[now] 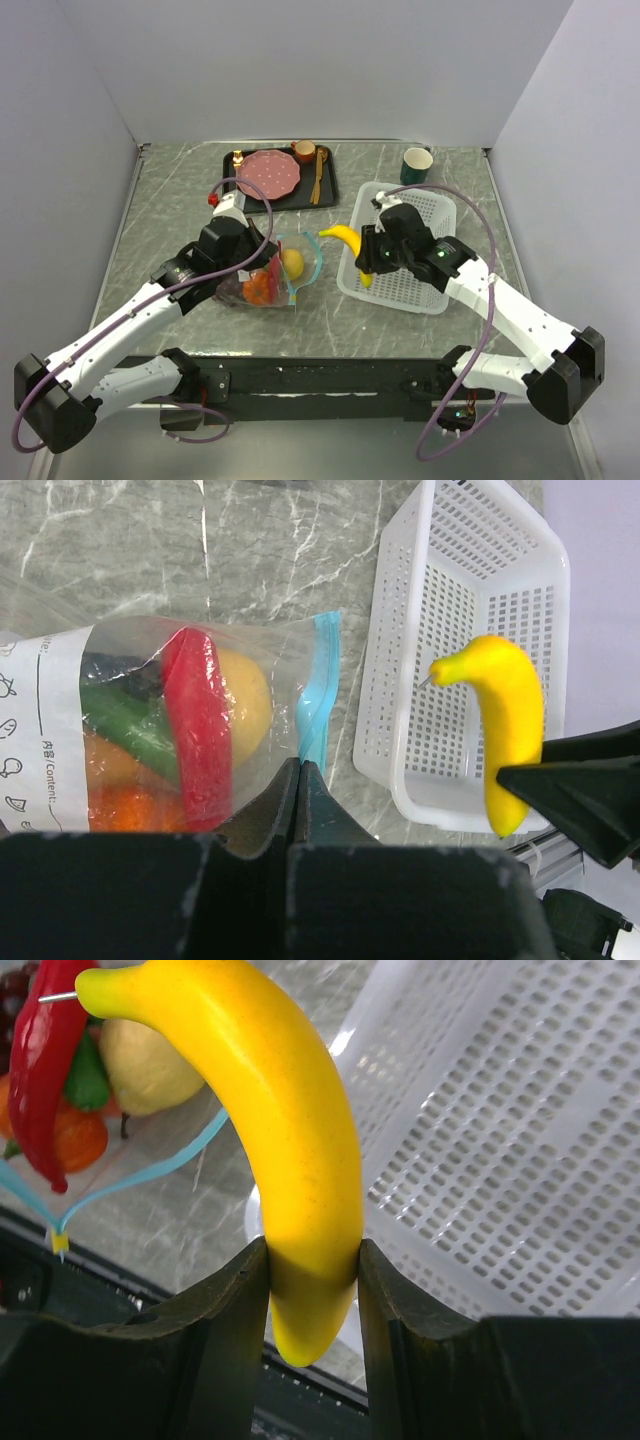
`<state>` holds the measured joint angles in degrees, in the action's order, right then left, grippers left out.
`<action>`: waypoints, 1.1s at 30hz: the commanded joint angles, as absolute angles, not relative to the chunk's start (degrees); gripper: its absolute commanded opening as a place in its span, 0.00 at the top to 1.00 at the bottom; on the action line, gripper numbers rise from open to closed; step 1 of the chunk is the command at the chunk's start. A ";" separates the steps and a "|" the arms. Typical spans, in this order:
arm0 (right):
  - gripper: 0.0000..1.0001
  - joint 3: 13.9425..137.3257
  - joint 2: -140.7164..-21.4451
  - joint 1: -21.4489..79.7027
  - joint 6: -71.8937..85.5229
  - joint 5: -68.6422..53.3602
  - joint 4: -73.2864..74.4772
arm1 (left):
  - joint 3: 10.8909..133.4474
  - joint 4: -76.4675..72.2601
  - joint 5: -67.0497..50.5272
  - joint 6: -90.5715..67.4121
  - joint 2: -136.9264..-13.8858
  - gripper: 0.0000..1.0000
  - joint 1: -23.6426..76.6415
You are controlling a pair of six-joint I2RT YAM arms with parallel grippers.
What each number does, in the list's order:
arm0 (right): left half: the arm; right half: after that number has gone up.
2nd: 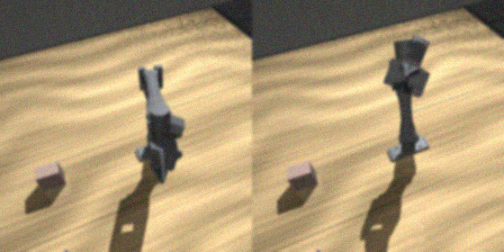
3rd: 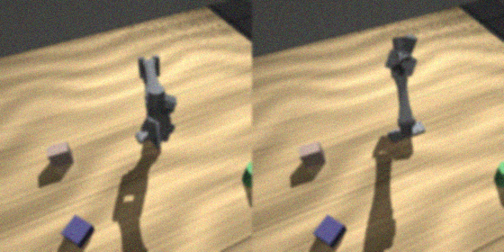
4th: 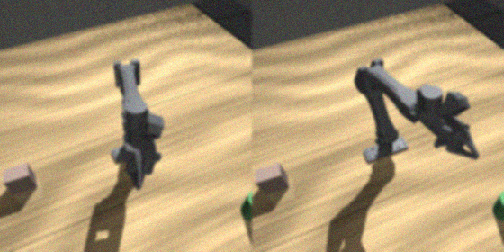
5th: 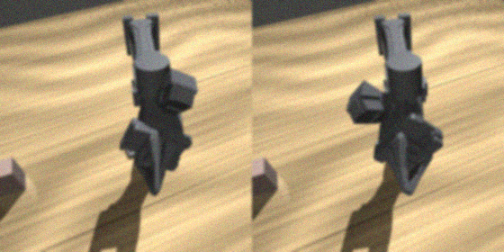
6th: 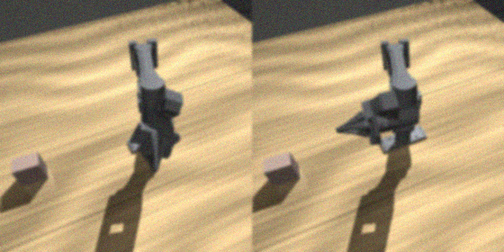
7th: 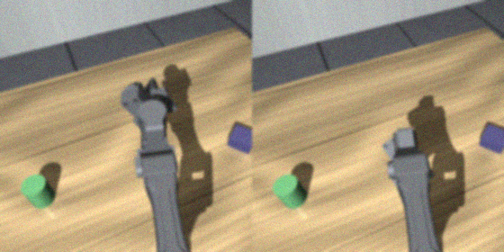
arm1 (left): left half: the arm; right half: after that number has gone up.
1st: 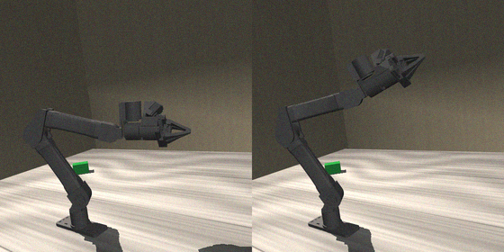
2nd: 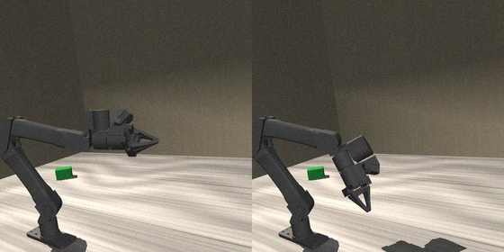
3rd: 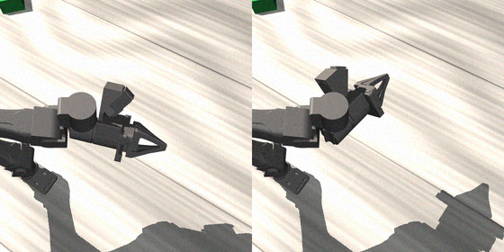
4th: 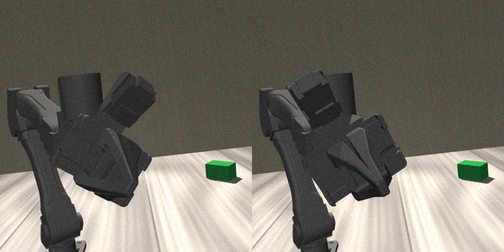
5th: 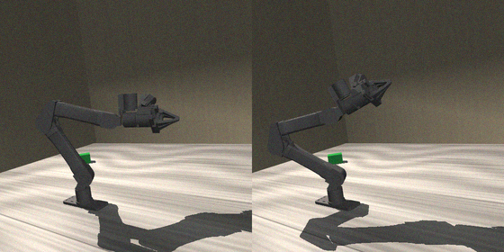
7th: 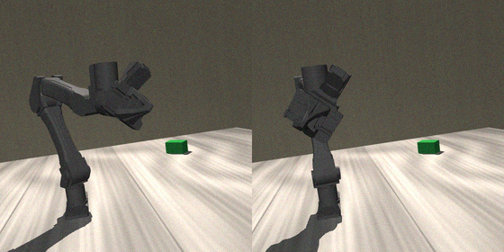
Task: Place the food in the zip-top bag and seal the zipper
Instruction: Place the fake vegetable in the zipper food storage bag.
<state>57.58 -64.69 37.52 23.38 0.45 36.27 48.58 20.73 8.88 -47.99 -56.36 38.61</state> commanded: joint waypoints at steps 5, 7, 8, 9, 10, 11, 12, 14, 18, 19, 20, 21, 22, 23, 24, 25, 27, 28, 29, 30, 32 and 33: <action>1.00 61.15 -70.64 42.18 22.32 -1.50 35.94 | 50.44 21.69 10.11 -47.99 -54.58 0.99 38.67; 1.00 63.18 -72.76 44.56 21.97 -0.10 37.09 | 51.24 22.58 10.98 -47.81 -54.49 0.99 38.76; 1.00 63.80 -74.77 45.43 22.49 2.00 37.44 | 51.15 22.41 11.42 -47.64 -54.49 0.99 38.76; 1.00 64.16 -75.58 46.05 23.54 2.72 36.92 | 51.07 22.24 11.69 -47.55 -54.41 0.99 38.76; 1.00 64.33 -76.19 46.14 23.29 1.85 35.96 | 50.98 22.24 11.43 -47.46 -54.49 0.99 38.76; 1.00 64.60 -77.07 46.14 23.03 0.28 34.82 | 51.06 22.24 11.34 -47.29 -54.67 0.99 38.76; 1.00 65.12 -77.52 46.66 23.03 0.18 33.50 | 51.24 22.50 11.25 -47.20 -54.84 0.99 38.76; 1.00 66.44 -79.00 46.85 23.11 -1.65 31.57 | 52.03 23.37 10.90 -47.28 -54.93 0.99 38.85; 1.00 70.83 -83.66 47.37 22.33 -3.68 30.76 | 52.56 24.26 11.60 -47.11 -54.76 0.99 38.76; 1.00 71.80 -84.80 47.55 21.98 -4.21 30.76 | 52.56 24.00 11.34 -47.11 -54.67 0.99 38.85; 1.00 73.98 -87.34 47.72 21.71 -4.65 30.94 | 52.47 23.82 10.90 -47.11 -54.58 0.99 38.85; 1.00 75.31 -88.84 47.90 21.36 -5.27 31.46 | 52.38 23.56 10.55 -47.20 -54.41 0.99 38.76; 1.00 78.11 -90.25 48.25 21.01 -5.71 32.07 | 52.30 23.12 10.29 -47.28 -54.23 0.99 38.85; 1.00 79.44 -92.96 49.04 20.66 -6.06 33.04 | 52.12 22.94 9.94 -47.46 -54.23 0.99 38.85; 1.00 80.50 -94.03 49.56 20.31 -5.54 33.57 | 52.12 22.94 9.76 -47.55 -54.14 0.99 38.85; 1.00 81.99 -94.91 49.92 20.13 -4.93 33.92 | 52.12 22.94 9.67 -47.64 -54.05 0.99 38.85; 1.00 82.79 -96.59 50.88 19.78 -5.54 33.93 | 52.12 23.12 9.32 -47.90 -53.79 0.99 38.85; 1.00 82.71 -96.77 51.15 19.78 -5.62 33.49 | 52.03 23.03 9.23 -47.90 -53.53 0.99 38.85; 1.00 82.53 -96.68 51.33 19.86 -6.06 32.88 | 51.68 22.68 9.14 -47.99 -53.26 0.99 38.76; 1.00 82.53 -96.59 51.50 19.78 -6.67 32.70 | 51.51 22.50 9.23 -47.99 -52.74 0.99 38.85; 1.00 82.27 -95.98 51.68 19.69 -7.73 32.17 | 51.50 22.76 9.40 -47.99 -52.56 0.99 38.76; 0.99 82.09 -95.72 51.77 19.69 -8.08 31.91 | 51.59 22.85 9.49 -47.99 -52.38 0.99 38.85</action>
